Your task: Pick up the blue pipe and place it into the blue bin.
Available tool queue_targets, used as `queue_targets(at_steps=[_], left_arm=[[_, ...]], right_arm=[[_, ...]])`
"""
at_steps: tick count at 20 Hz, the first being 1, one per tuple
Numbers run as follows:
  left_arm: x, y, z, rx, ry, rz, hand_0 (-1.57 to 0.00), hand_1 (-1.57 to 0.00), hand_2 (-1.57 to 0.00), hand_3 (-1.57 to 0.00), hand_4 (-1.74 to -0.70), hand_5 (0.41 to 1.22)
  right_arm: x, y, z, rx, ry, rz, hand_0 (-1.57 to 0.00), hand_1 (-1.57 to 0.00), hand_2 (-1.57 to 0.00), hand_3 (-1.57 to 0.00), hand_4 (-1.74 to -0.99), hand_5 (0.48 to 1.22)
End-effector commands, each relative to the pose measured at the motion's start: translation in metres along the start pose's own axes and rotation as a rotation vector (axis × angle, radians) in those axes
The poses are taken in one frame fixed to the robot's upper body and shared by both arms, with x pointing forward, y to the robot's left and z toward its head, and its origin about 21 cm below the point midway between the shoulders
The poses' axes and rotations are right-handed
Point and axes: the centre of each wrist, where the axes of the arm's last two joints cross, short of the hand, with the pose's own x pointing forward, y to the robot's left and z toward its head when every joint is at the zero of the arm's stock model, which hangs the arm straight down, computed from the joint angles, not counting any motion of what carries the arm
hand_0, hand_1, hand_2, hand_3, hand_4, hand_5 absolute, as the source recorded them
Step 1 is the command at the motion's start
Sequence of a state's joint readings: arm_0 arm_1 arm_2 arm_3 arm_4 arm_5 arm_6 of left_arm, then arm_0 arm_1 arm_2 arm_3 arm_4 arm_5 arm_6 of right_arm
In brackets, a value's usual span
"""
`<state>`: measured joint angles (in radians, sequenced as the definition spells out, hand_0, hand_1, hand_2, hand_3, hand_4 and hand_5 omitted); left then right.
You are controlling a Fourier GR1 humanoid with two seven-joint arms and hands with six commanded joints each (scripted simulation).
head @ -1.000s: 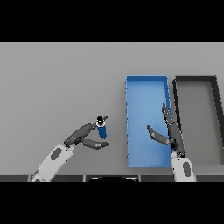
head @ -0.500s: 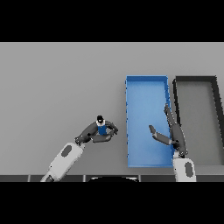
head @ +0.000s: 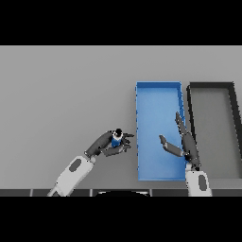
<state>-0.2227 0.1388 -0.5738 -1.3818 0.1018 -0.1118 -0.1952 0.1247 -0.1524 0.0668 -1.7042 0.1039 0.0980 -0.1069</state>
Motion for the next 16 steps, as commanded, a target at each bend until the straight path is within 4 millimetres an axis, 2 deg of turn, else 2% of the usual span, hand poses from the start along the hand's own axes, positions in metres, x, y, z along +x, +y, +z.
queue_targets(at_steps=[1,3,5,9,11,16], left_arm=[[0.009,0.001,-0.003,-0.006,-0.031,-0.006,-1.49,-1.50,-1.51,-1.42,-1.71,1.194],[0.025,-0.003,-0.008,-0.030,-0.087,-0.003,-1.52,-1.53,-1.53,-1.43,-1.71,1.204],[0.041,-0.006,-0.014,-0.050,-0.116,-0.017,-1.54,-1.54,-1.55,-1.44,-1.72,1.210],[0.061,-0.004,-0.021,-0.085,-0.108,-0.020,-1.56,-1.56,-1.56,-1.45,-1.72,1.216],[0.066,-0.008,-0.025,-0.103,-0.107,-0.032,-1.56,-1.56,-1.56,-1.44,-1.73,1.218],[0.063,-0.009,-0.023,-0.128,-0.084,-0.023,-1.57,-1.57,-1.57,-1.44,-1.73,1.219]], right_arm=[[0.001,0.001,-0.002,-0.004,-0.004,-0.006,0.00,0.00,0.00,0.00,-1.248,0.627],[0.004,-0.001,-0.007,-0.004,-0.007,0.007,0.00,0.00,0.00,0.00,-1.239,0.629],[0.000,0.000,-0.003,-0.001,-0.006,0.018,0.00,0.00,0.00,0.00,-1.221,0.631],[-0.002,-0.006,-0.002,0.001,-0.016,0.017,0.00,0.00,0.00,0.00,-1.215,0.639],[0.000,-0.007,-0.003,0.003,-0.029,0.022,0.00,0.00,0.00,0.00,-1.195,0.635],[-0.005,-0.006,-0.002,0.015,-0.001,-0.008,0.00,0.00,0.00,0.00,-1.174,0.629]])
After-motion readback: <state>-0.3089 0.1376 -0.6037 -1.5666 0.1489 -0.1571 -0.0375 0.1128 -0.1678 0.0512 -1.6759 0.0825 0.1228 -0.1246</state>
